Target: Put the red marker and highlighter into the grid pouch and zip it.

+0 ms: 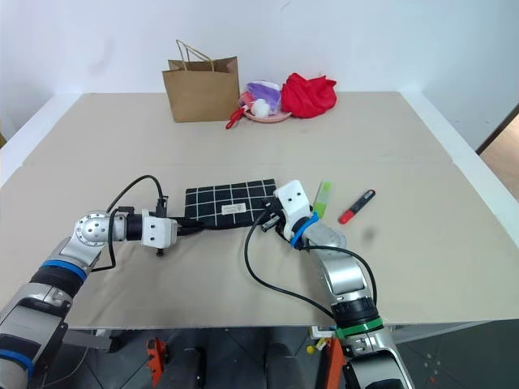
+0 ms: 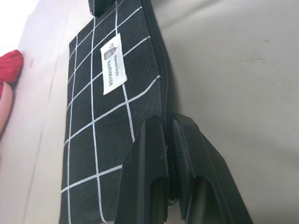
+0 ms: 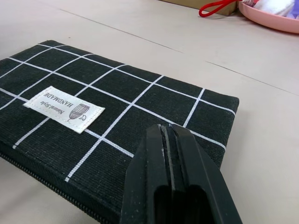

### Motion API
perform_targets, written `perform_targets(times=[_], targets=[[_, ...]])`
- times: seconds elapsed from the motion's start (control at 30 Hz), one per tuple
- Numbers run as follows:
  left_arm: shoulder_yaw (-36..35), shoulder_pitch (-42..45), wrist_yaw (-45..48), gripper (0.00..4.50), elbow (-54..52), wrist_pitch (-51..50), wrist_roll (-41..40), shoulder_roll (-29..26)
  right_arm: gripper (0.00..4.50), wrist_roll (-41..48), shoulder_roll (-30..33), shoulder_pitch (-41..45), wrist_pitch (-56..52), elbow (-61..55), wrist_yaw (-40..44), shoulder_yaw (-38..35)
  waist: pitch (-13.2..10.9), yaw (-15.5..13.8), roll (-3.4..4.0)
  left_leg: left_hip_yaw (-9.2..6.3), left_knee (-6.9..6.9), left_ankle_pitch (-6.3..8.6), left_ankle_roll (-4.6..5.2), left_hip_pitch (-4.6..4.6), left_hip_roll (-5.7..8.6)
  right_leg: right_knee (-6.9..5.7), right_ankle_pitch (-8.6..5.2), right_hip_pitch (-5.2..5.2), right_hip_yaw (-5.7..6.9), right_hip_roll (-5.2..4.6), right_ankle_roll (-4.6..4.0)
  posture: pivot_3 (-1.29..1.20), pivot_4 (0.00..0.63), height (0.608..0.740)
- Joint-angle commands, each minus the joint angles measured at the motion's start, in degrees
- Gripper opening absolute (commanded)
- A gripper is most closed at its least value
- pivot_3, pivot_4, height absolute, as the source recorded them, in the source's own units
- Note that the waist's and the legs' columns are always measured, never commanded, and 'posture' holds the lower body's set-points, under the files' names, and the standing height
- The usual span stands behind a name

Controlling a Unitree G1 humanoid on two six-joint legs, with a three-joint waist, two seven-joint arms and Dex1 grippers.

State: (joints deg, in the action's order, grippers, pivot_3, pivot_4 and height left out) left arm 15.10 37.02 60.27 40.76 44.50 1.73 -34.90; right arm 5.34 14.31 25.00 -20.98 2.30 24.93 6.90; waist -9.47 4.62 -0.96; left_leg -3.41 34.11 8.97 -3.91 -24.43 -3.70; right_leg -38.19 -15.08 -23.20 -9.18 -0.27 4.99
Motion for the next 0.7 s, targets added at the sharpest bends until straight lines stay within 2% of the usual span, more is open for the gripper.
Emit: perform_targets(times=[0.03,0.17,0.4,0.67,0.7], targets=[[-2.41,-1.94,4.29,0.03,-6.54,-10.08,-7.68,0.36,0.00,0.61,0.21,0.26,0.99,-4.21,0.05,-1.17,-0.01,0.02,0.01,0.00,-0.02,0.00,0.00,-0.08,0.00,0.00,-0.02,-0.08,0.00,0.00,0.01,0.00,0.150,0.740],[-4.27,-3.30,5.96,0.03,-12.98,-16.69,-12.06,-0.14,0.00,1.61,1.32,-0.02,0.96,-7.67,0.50,-2.76,-0.08,-0.02,0.03,-0.09,-0.06,0.02,0.01,-0.25,0.00,0.00,-0.11,-0.19,0.06,0.01,0.04,0.00,0.150,0.740],[-6.57,-6.63,6.61,0.03,-20.54,-23.95,-14.99,-1.34,0.00,2.19,2.32,-2.26,-0.34,-10.39,1.30,-2.86,-0.09,-0.02,0.01,-0.12,-0.09,0.04,0.02,-0.26,0.00,0.01,-0.18,-0.20,0.10,0.01,0.00,0.00,0.150,0.740],[-7.22,-8.42,3.50,0.03,-26.64,-29.40,-13.72,-1.28,0.00,4.70,0.73,-5.17,-4.11,-15.41,-0.61,-5.17,-0.10,-0.05,0.01,-0.12,-0.08,0.03,0.01,-0.26,0.01,0.01,-0.15,-0.20,0.10,0.00,-0.02,0.00,0.150,0.740],[-7.15,-8.43,3.30,0.00,-26.94,-29.78,-13.65,-1.22,0.67,5.34,0.87,-6.37,-4.62,-16.95,-0.67,-5.76,-0.10,-0.06,0.01,-0.14,-0.09,0.03,0.01,-0.26,0.01,0.01,-0.17,-0.19,0.11,0.00,-0.02,0.00,0.150,0.740]])
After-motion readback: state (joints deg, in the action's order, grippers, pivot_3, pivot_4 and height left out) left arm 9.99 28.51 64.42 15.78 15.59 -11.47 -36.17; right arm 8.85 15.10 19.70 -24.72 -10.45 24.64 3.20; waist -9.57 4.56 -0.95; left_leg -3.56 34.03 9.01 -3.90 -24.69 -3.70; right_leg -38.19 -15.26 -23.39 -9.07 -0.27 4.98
